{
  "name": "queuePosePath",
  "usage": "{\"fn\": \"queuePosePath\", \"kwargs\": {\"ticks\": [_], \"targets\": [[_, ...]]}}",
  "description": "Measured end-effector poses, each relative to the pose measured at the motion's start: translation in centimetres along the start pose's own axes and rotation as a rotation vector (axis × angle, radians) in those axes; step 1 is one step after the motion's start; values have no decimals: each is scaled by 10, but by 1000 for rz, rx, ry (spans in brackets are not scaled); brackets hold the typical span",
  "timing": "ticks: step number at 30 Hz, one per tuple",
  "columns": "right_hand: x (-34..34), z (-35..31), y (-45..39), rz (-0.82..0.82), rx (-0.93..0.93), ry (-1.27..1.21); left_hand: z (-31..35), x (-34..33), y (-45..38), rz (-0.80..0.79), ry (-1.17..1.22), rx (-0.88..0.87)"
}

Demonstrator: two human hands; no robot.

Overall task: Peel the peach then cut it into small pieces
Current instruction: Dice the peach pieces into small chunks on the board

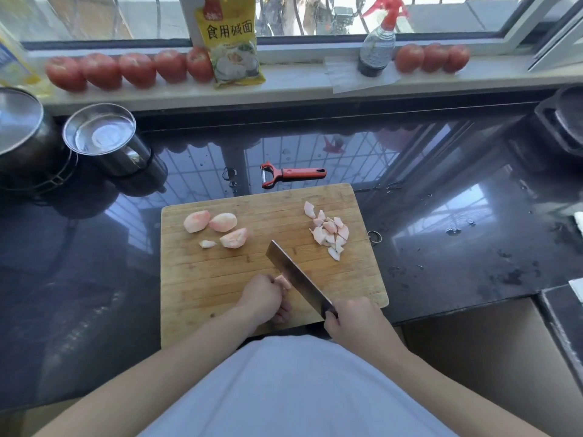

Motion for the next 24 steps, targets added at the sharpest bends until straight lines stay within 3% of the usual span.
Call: {"fn": "queuePosePath", "kwargs": {"ticks": [24], "targets": [[-6, -5, -4, -12, 49, 144, 1, -2, 4, -15, 0, -7]]}}
Point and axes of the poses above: each hand's wrist, its own y-axis away from the middle knuckle, its own x-axis out of the back of the hand, z = x × y, the point moved 7 cm from there along -y, towards the middle knuckle, and after that the axes turned 6 degrees about y, right-handed, at the moved point
